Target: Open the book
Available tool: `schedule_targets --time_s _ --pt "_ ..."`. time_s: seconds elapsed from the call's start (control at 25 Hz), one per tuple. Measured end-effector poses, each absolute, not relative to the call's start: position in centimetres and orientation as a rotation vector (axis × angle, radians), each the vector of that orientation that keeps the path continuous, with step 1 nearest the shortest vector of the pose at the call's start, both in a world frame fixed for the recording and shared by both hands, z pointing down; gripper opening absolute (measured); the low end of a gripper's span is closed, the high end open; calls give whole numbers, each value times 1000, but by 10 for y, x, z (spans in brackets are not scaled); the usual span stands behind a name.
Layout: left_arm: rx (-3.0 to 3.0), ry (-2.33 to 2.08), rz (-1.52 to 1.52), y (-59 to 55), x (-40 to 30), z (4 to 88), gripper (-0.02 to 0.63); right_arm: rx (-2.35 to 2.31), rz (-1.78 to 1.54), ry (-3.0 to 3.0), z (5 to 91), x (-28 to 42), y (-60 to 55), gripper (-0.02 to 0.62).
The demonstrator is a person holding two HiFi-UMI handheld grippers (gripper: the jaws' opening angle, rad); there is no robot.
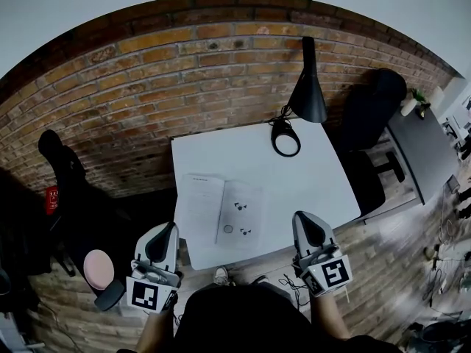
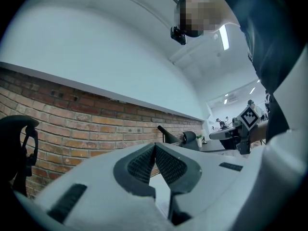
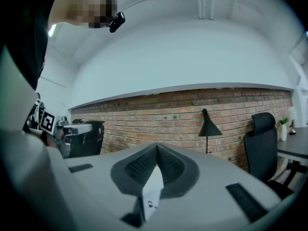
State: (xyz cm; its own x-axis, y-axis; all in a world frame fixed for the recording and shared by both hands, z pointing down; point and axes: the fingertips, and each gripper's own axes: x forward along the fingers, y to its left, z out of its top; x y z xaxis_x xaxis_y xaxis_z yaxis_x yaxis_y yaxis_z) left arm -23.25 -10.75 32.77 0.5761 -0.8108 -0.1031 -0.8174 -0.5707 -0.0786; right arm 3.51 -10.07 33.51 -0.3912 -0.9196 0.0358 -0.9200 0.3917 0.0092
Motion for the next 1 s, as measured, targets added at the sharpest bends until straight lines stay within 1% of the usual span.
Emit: schedule_targets --time_s 0.2,1.0 --pt "-2640 1344 150 -115 -236 319 25 1655 -73 -2615 328 14 -94 12" --pt "-2745 1296 139 -121 -222 328 25 1727 -113 -2577 321 21 -86 13"
